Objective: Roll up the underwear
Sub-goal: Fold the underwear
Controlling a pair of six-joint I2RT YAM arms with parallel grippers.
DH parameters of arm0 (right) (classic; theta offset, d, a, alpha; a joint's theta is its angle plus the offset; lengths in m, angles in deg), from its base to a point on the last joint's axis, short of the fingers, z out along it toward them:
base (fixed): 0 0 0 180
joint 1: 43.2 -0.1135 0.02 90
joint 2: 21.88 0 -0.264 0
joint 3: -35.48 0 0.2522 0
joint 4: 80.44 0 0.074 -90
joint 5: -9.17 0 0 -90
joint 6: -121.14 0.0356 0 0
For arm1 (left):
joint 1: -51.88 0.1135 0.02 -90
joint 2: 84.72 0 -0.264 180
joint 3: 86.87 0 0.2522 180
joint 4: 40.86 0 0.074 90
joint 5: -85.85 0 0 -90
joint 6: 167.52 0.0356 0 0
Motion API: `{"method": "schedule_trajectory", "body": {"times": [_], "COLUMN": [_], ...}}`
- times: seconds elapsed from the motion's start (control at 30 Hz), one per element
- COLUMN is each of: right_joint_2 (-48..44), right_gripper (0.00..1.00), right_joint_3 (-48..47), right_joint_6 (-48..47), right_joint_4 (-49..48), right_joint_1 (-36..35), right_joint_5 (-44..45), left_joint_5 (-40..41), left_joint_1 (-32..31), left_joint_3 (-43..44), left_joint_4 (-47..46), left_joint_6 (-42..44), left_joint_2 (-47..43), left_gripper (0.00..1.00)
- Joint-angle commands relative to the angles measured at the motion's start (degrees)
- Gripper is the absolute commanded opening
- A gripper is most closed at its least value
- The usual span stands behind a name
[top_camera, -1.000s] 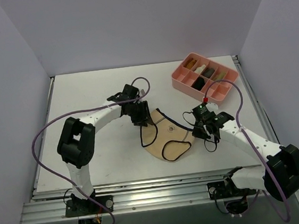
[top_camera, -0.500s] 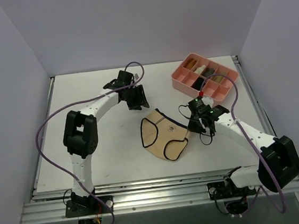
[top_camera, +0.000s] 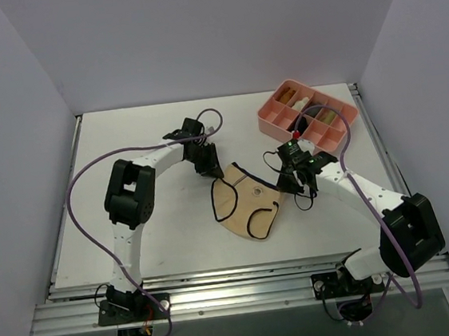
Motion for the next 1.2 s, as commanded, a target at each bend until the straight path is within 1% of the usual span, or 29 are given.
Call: {"method": "schedule_trajectory", "body": {"times": [0.0,0.07,0.17,0.33,0.37,0.5,0.73,0.83,1.03,1.17], "right_joint_2": [0.4,0.8,1.6,5.0,5.7,9.1,14.6,16.7,20.4,22.9], "right_gripper": [0.00,0.00,0.00,0.00,0.00,0.00,0.00,0.00,0.00,0.00], "right_joint_3": [-2.0,-2.4,-3.4,-5.7,-6.3,-9.8,-14.4,-15.8,-17.8,-18.9], "right_joint_6": [-1.5,-2.1,-2.7,-2.0,-1.8,-1.0,1.3,2.3,4.0,5.1], "right_joint_4": [0.7,0.1,-0.7,-3.0,-3.3,-3.8,-5.6,-6.4,-8.3,-9.4], "right_joint_1": [0.0,-0.1,-0.2,-1.3,-2.2,-5.0,-9.0,-10.0,-11.0,-11.2], "right_joint_5": [0.2,-0.5,-1.5,-3.8,-3.8,-3.8,-3.8,-5.8,-6.4,-6.9], "left_joint_5": [-2.1,-1.0,0.1,2.1,2.0,2.4,2.3,2.1,1.0,0.6], "left_joint_1": [-0.4,-0.7,-1.2,-2.7,-2.8,-3.2,-3.5,-3.7,-3.7,-3.7], "left_joint_3": [-2.8,-6.4,-11.4,-18.8,-21.0,-24.8,-26.4,-27.6,-29.0,-29.8], "left_joint_4": [-2.5,-4.3,-6.3,-9.4,-9.9,-12.0,-13.0,-14.2,-15.7,-16.4], "left_joint_6": [0.3,-0.8,-3.4,-7.0,-7.5,-9.4,-10.5,-11.3,-12.4,-12.9], "left_joint_2": [-1.4,-3.1,-6.3,-11.0,-11.5,-13.6,-14.7,-15.2,-15.6,-15.9], "left_gripper": [0.20,0.15,0.09,0.09,0.10,0.11,0.12,0.12,0.12,0.14]}}
